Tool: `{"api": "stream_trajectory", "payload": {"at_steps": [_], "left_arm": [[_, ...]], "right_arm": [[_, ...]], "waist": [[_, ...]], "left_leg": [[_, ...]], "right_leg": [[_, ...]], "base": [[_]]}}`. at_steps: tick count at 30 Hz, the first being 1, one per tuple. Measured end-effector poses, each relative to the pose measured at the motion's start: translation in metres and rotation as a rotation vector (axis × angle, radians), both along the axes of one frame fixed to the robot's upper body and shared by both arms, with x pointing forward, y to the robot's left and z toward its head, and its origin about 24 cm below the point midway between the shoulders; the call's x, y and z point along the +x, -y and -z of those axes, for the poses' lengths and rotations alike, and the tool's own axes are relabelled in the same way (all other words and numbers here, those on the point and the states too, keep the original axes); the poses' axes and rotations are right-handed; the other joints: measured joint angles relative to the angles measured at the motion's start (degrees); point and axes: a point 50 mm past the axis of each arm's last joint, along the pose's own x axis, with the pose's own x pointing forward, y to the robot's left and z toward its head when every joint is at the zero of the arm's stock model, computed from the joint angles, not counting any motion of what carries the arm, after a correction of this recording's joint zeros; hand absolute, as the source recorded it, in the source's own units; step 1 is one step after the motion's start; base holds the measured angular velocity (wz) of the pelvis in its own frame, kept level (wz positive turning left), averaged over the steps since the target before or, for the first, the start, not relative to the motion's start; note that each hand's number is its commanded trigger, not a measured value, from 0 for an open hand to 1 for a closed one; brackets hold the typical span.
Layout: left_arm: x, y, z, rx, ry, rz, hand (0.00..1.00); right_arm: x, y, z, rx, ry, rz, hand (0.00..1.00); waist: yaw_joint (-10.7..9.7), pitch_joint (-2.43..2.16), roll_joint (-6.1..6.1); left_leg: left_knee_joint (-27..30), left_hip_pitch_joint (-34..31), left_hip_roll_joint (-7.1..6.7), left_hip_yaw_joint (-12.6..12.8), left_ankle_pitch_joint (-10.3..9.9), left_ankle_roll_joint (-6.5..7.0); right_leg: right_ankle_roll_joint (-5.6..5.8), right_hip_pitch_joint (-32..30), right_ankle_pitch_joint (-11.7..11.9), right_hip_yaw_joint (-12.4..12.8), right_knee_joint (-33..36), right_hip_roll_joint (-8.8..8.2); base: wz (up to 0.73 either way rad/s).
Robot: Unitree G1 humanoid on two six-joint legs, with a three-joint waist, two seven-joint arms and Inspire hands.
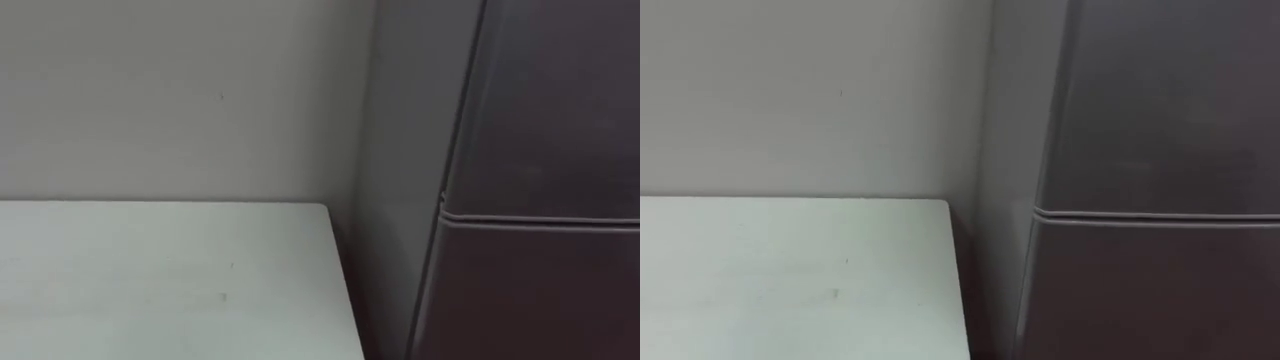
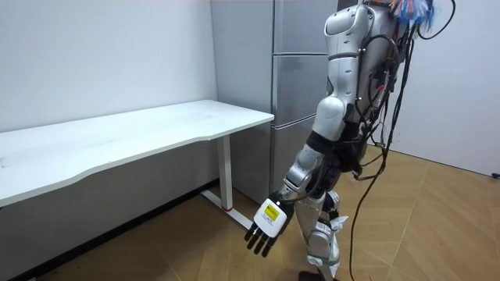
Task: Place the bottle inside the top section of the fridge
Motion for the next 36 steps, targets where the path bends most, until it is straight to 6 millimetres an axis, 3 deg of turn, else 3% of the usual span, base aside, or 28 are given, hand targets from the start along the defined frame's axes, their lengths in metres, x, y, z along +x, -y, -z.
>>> {"api": "stream_trajectory", "payload": {"at_steps": [5, 11, 14, 18, 20, 28, 36], "left_arm": [[0.004, 0.005, 0.001, 0.008, 0.015, 0.003, 0.00], [0.015, 0.008, 0.001, 0.008, 0.044, 0.016, 0.00], [0.015, 0.010, 0.002, 0.001, 0.055, 0.005, 0.00], [0.013, 0.017, 0.004, -0.018, 0.053, -0.003, 0.00], [0.014, 0.017, 0.004, -0.019, 0.056, -0.003, 0.00], [0.009, 0.030, 0.010, -0.079, 0.029, -0.007, 0.00], [0.016, 0.042, 0.013, -0.109, 0.015, 0.044, 0.00]], "right_arm": [[-0.035, -0.004, 0.034, 0.084, -0.112, 0.100, 0.00], [-0.084, -0.046, 0.121, 0.340, -0.407, 0.127, 0.00], [-0.113, -0.063, 0.151, 0.443, -0.543, 0.155, 0.00], [-0.138, -0.074, 0.172, 0.516, -0.672, 0.143, 0.00], [-0.149, -0.084, 0.184, 0.575, -0.730, 0.087, 0.00], [-0.168, -0.120, 0.213, 0.817, -0.841, -0.212, 0.00], [-0.138, -0.155, 0.228, 0.876, -0.952, -0.667, 0.00]], "waist": [[-0.3, 0.42, 0.61], [0.1, 0.44, 1.01], [0.1, 0.34, 1.87], [0.1, 0.41, 3.24], [0.1, 0.45, 3.35], [0.8, 0.50, 3.58], [3.4, 0.59, 3.61]], "left_leg": [[-0.7, 0.3, 0.09, 0.4, 0.3, 0.04], [-1.5, 0.9, 0.20, 1.3, 0.3, -0.03], [-1.8, 0.9, 0.19, 1.4, 0.2, -0.09], [-2.4, 1.7, 0.19, 2.3, 0.1, -0.18], [-2.5, 1.8, 0.19, 2.3, 0.1, -0.20], [-2.7, 2.8, 0.19, 2.1, 0.1, -0.36], [-2.7, 2.6, 0.40, 1.8, 0.1, -0.36]], "right_leg": [[-0.24, -0.1, -0.3, -0.2, 0.0, 0.19], [-0.12, -0.2, -0.5, 1.2, -0.1, 0.66], [-0.02, -0.1, -0.4, 1.4, -0.9, 0.97], [0.09, -0.1, -0.5, 2.8, -0.7, 1.26], [0.10, -0.1, -0.6, 2.9, -0.7, 1.27], [0.10, 1.0, -0.6, 2.9, -1.0, 1.45], [0.40, 1.9, -0.1, 2.8, -2.9, 1.98]], "base": [[-0.04], [-0.04], [-0.05], [-0.12], [-0.02], [0.00], [0.04]]}}
